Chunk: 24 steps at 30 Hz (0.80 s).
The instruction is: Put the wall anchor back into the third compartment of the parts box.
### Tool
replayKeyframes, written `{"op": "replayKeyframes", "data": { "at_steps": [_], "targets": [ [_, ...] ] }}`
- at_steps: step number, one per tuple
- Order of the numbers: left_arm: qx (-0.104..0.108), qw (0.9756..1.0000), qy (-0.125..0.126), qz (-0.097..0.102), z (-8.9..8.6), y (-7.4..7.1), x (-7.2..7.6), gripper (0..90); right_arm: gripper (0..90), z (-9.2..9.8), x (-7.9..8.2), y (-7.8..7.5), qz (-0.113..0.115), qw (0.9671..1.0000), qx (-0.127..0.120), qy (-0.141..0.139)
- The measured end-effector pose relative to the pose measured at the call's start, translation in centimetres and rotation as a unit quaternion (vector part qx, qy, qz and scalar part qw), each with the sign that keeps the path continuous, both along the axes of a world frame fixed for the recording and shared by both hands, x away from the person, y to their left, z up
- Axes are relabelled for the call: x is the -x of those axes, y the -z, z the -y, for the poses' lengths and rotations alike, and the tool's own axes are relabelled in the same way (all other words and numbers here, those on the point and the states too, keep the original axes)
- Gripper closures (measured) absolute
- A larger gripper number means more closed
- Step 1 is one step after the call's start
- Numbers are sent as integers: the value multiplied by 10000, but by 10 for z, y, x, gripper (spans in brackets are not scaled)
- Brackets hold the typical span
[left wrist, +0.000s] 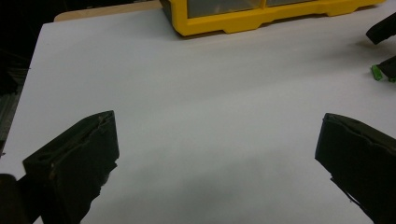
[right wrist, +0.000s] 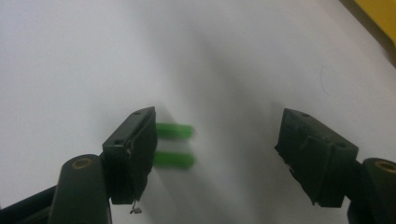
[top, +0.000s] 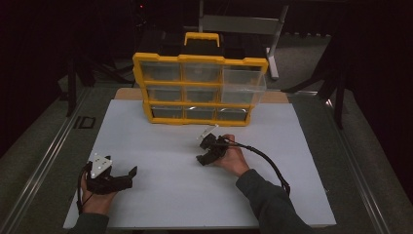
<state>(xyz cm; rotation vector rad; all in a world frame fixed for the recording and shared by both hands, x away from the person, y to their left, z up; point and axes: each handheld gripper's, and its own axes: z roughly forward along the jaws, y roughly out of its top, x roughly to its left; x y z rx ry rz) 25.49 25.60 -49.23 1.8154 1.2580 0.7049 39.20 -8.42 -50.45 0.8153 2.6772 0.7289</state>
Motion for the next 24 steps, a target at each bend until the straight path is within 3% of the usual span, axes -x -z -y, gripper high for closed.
{"op": "replayKeyframes", "data": {
  "at_steps": [5, 16, 24],
  "targets": [
    [0, 10000, 2, -6, 0, 0, 0, 1, 280, -3, 2, 2, -44, 10000, 10, -3],
    [-5, 10000, -1, -5, 0, 0, 0, 1, 290, 12, -1, 1, -109, 9999, 86, 95],
    [-12, 10000, -2, -7, 0, 0, 0, 1, 499, 20, 2, -1, -436, 9990, -61, -79]
  ]
}}
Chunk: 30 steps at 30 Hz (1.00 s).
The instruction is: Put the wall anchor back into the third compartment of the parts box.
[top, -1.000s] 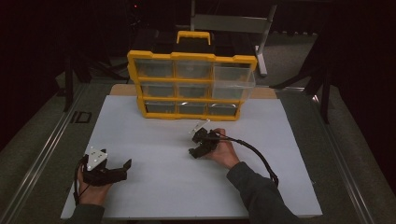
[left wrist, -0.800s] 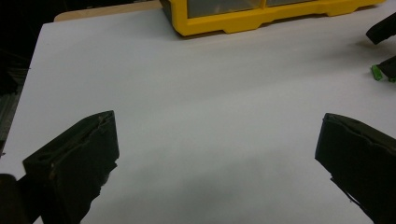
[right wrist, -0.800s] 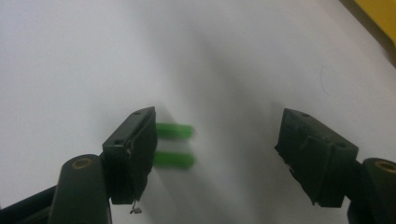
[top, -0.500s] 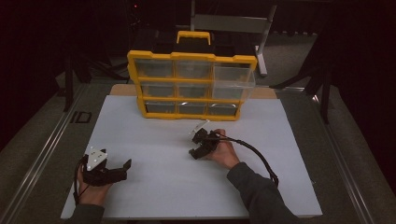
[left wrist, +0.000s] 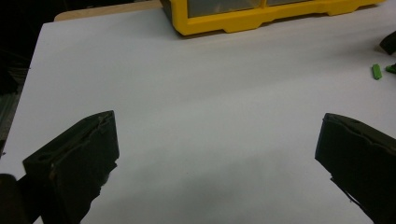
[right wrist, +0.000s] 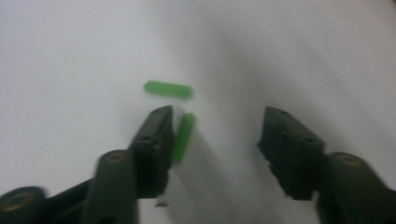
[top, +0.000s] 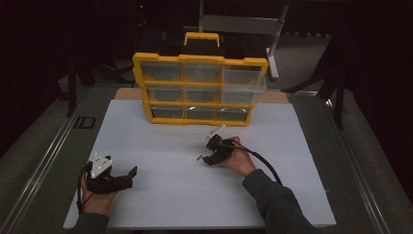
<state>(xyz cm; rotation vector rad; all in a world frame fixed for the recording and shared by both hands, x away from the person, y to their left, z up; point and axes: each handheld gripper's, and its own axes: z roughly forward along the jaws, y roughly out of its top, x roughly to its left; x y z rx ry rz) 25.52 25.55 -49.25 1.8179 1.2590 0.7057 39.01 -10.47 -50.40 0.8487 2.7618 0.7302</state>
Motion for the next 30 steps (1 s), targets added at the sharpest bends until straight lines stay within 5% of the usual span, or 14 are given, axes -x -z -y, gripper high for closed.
{"op": "replayKeyframes", "data": {
  "at_steps": [13, 30],
  "targets": [
    [-5, 10000, 5, -1, 0, 0, 0, 1, 830, -4, 1, -4, -247, 9995, 154, -90],
    [1, 10000, 6, -6, 0, 0, 0, 1, 841, -6, -1, -7, -335, 9989, 304, -134]
  ]
}}
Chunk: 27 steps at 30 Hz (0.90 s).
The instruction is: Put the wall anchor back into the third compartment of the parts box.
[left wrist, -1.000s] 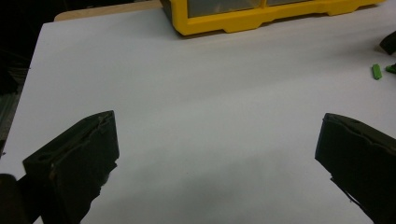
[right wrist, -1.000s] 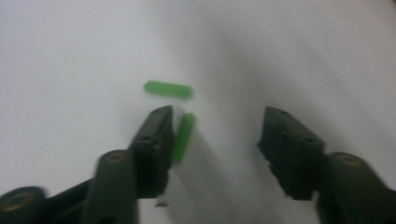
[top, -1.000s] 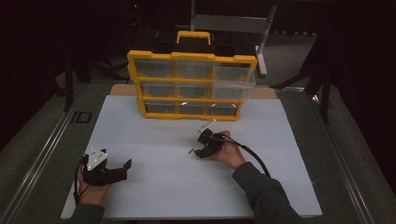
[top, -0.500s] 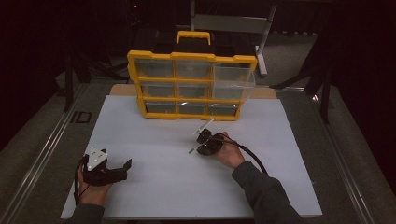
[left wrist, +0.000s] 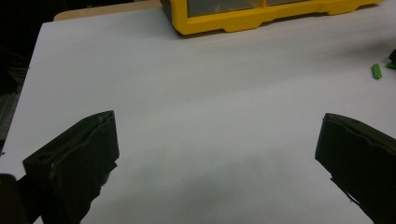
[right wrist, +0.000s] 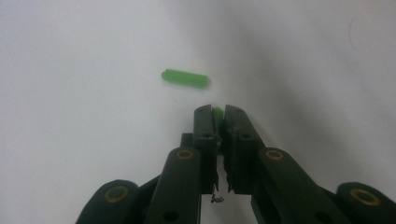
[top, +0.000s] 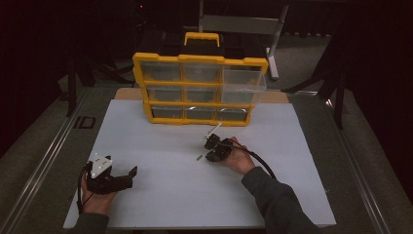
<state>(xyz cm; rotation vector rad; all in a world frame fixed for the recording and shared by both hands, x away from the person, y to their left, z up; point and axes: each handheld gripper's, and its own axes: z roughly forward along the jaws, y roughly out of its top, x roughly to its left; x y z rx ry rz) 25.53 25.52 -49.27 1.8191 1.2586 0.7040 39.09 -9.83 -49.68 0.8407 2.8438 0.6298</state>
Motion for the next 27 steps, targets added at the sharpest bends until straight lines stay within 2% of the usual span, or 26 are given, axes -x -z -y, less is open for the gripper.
{"op": "replayKeyframes", "data": {
  "at_steps": [5, 11, 14, 18, 27],
  "targets": [
    [0, 10000, -3, 0, 0, 0, 0, 1, 841, 3, -1, -6, 61, 10000, -48, -37],
    [-3, 10000, -5, -2, 0, 0, 0, 1, 841, 9, 1, -23, 36, 9999, -138, 27],
    [-3, 10000, -3, -3, 0, 0, 0, 1, 841, 11, 2, -31, 121, 9999, 9, 77],
    [1, 10000, -8, 3, 0, 0, 0, 1, 840, 15, 5, -42, 152, 9998, 0, 86],
    [1, 10000, -1, 3, 0, 0, 0, 1, 841, 22, 9, -62, 152, 9997, -207, 59]
  ]
}}
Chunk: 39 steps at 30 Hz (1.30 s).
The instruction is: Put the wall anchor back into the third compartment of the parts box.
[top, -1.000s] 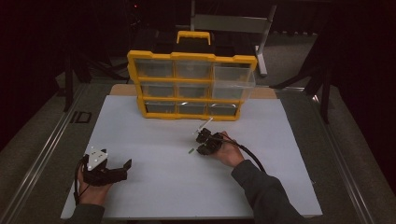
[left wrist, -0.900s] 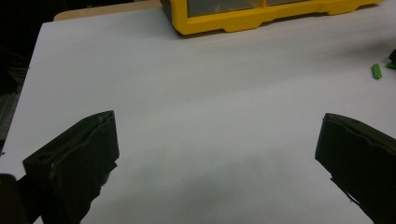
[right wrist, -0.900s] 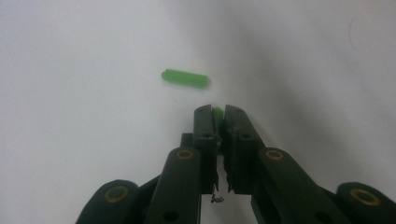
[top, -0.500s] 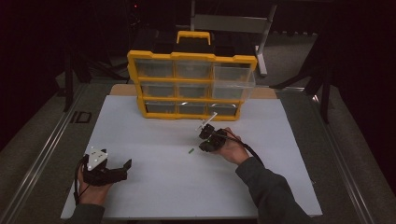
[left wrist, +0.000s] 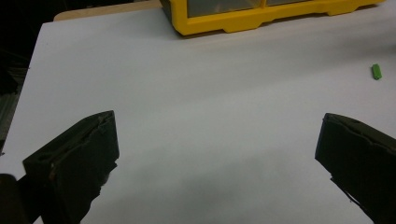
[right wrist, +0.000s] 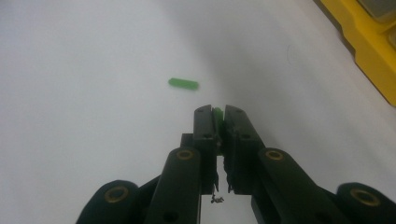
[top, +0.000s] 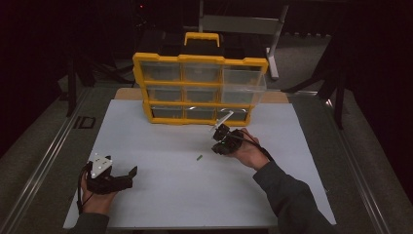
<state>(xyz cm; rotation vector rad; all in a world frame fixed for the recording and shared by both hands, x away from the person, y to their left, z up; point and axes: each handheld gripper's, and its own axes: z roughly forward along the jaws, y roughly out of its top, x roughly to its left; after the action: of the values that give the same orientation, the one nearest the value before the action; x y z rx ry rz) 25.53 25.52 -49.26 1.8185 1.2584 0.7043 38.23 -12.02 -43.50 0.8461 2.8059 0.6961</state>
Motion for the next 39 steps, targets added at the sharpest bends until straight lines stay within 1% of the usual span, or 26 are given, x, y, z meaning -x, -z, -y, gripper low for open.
{"op": "replayKeyframes", "data": {
  "at_steps": [4, 6, 13, 14, 17, 25, 32, 39],
  "targets": [
    [-4, 10000, 1, -3, 0, 0, 0, 1, 841, 4, 1, -5, -4, 10000, -67, -4],
    [-8, 10000, 1, 0, 0, 0, 0, 1, 841, 5, 1, -7, 31, 10000, -42, -3],
    [-4, 10000, 1, -3, 0, 0, 0, 1, 841, 9, 3, -24, 109, 9999, -117, -21],
    [-4, 10000, 1, -3, 0, 0, 0, 1, 841, 9, 3, -24, 109, 9999, -117, -21],
    [-6, 10000, 3, -4, 0, 0, 0, 1, 841, 10, 4, -32, 173, 9998, -105, -64],
    [-2, 10000, -1, -2, 0, 0, 0, 1, 841, 12, 5, -46, 224, 9996, -142, -73],
    [1, 10000, -4, -1, 0, 0, 0, 1, 841, 16, 5, -56, 224, 9996, -172, -83],
    [-4, 10000, -3, -4, 0, 0, 0, 1, 841, 19, 4, -64, 175, 9996, -237, -46]
  ]
}}
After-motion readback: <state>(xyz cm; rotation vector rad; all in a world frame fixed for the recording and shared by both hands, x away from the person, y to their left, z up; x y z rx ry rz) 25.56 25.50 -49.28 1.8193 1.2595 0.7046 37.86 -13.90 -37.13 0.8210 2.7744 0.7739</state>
